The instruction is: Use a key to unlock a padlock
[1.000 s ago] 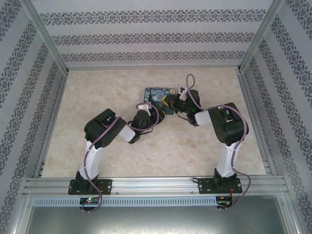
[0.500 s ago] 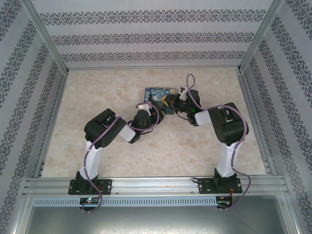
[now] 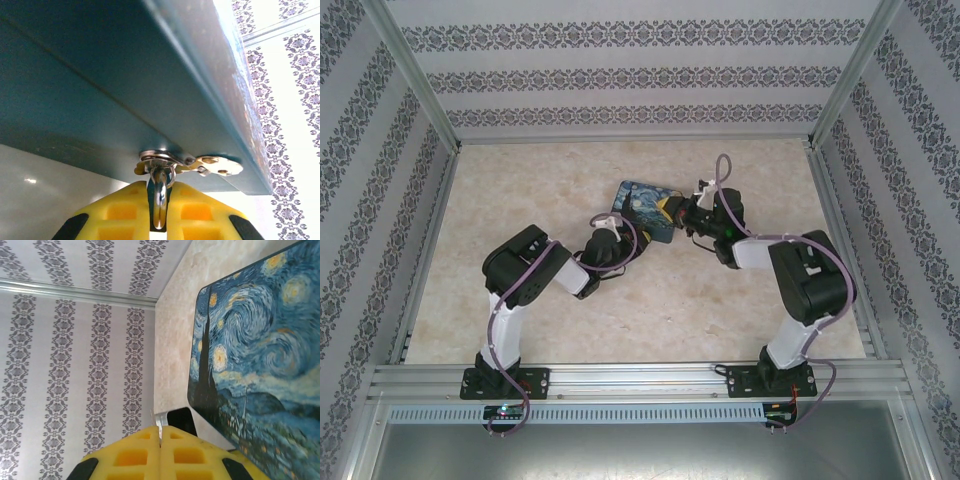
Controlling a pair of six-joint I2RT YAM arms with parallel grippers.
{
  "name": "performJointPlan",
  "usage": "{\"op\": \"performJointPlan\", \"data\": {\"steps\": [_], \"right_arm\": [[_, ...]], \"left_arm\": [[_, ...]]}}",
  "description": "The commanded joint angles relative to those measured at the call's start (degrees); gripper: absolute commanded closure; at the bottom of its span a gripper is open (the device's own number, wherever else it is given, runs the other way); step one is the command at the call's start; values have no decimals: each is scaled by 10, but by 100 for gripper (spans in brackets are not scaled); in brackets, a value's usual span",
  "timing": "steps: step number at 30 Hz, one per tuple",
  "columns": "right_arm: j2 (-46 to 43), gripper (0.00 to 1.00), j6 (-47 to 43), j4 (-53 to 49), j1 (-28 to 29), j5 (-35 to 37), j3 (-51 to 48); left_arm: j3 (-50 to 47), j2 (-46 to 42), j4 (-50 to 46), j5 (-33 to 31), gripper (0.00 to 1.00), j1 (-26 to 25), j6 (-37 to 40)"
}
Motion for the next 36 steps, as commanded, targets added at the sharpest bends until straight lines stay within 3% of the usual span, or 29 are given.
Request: {"op": "performJointPlan", "data": {"steps": [1,8,12,22,36], "right_arm": [[-41,100,-23,14,-6,-15,-55],[-145,100,-54,-20,5,-8,-182],[-155,100,-59,-21,29,7,-233],[-60,100,-14,102,71,39,-258],[18,100,69,196,92,83,-250]], "left_arm": [[-23,-27,-55,11,100,8,-15],[-28,-81,-112,50,100,16,-14],[-22,-99,-130,99,100,24,-28],[-32,-133,-136,171,100,31,-66],[-49,-124,-69,182,100,34,-121]]}}
